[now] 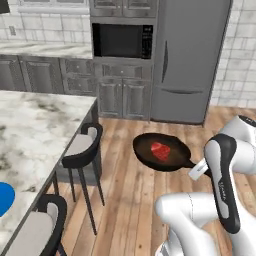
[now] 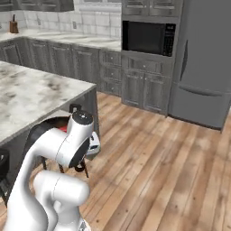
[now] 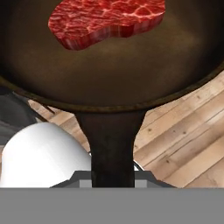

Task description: Pick up the pan with the steak in it and place it on the dining table. Then place the steak on the plate.

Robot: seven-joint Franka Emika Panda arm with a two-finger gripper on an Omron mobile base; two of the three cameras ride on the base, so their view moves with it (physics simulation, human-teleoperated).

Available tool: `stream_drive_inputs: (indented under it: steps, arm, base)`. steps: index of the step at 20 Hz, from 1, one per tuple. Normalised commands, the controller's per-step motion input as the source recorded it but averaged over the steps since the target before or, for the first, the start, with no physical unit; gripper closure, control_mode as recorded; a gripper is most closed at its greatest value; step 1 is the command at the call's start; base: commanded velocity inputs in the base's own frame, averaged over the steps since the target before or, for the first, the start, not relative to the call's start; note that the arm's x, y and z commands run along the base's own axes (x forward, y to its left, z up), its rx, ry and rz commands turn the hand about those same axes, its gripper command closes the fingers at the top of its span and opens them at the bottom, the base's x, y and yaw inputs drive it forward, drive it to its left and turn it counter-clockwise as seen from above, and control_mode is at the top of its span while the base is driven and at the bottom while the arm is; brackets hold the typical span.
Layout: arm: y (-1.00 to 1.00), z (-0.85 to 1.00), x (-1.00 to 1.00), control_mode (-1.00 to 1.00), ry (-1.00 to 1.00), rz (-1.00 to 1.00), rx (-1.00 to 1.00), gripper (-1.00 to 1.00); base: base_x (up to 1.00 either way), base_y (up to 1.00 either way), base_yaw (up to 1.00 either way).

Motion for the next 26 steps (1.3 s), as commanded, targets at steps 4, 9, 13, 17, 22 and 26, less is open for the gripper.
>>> stream_drive_inputs:
  steps: [4, 9, 13, 17, 22, 26]
  arm:
    - [0.0, 0.0, 0.0, 1.0, 0.0, 0.0, 0.0, 1.0]
    - [0.0, 0.0, 0.0, 1.0, 0.0, 0.0, 0.0, 1.0]
    - [0.0, 0.0, 0.0, 1.0, 0.0, 0.0, 0.0, 1.0]
    - [0.0, 0.0, 0.0, 1.0, 0.0, 0.0, 0.0, 1.0]
    - [0.0, 0.0, 0.0, 1.0, 0.0, 0.0, 0.0, 1.0]
    - [0.0, 0.0, 0.0, 1.0, 0.0, 0.0, 0.0, 1.0]
  base:
    - [0.0, 0.0, 0.5]
    - [0.0, 0.0, 0.5]
    - [0.04, 0.04, 0.47]
    - [0.04, 0.04, 0.47]
    - [0.04, 0.05, 0.45]
    - [0.22, -0.03, 0.26]
